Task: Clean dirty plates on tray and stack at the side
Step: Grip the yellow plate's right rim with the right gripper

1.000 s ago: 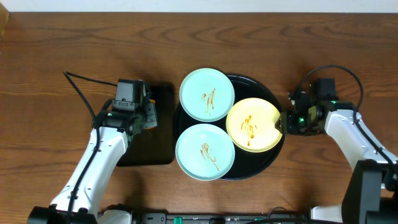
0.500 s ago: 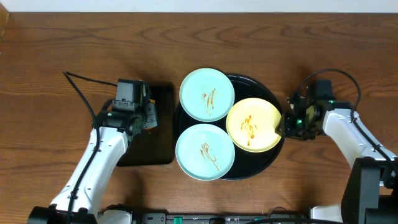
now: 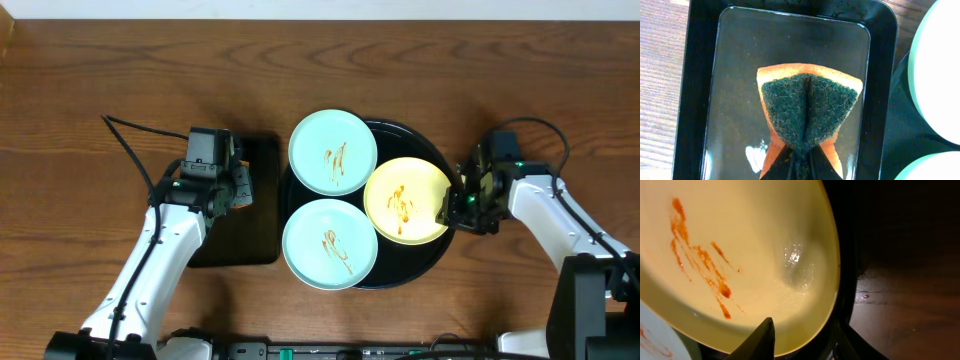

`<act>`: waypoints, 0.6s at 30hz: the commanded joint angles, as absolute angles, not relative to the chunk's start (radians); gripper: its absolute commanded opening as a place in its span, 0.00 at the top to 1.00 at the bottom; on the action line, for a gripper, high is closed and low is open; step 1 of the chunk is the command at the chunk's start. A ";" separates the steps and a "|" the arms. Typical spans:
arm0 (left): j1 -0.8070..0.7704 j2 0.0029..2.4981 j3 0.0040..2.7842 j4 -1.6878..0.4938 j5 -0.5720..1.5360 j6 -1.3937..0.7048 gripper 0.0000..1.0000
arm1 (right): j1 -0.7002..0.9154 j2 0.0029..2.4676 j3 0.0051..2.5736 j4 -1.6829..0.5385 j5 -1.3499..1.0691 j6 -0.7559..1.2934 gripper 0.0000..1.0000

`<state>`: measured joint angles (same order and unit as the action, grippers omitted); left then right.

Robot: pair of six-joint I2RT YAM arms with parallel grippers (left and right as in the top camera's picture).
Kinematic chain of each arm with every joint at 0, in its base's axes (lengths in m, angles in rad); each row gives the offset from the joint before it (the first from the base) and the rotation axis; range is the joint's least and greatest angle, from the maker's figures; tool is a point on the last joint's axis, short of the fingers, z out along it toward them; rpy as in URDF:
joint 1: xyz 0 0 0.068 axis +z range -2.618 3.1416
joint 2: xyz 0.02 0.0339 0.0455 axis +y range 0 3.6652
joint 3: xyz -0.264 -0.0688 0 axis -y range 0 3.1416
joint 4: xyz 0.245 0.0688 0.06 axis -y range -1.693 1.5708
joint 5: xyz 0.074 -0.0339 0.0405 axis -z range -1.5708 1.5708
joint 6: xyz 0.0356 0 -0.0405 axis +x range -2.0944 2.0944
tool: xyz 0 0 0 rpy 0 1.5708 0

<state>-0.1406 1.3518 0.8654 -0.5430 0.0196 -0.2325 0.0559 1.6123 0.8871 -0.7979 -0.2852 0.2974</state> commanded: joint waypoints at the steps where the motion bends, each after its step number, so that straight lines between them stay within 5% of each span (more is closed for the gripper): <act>1: -0.144 1.339 0.870 -0.545 0.019 -0.234 0.93 | 0.068 1.615 0.861 -0.780 -0.255 0.363 0.66; 4: -0.144 1.339 0.870 -0.545 0.019 -0.235 0.92 | 0.074 1.615 0.860 -0.768 -0.255 0.371 0.73; 18: -0.144 1.339 0.870 -0.551 0.019 -0.235 0.93 | 0.087 1.616 0.797 -0.705 -0.233 0.440 0.72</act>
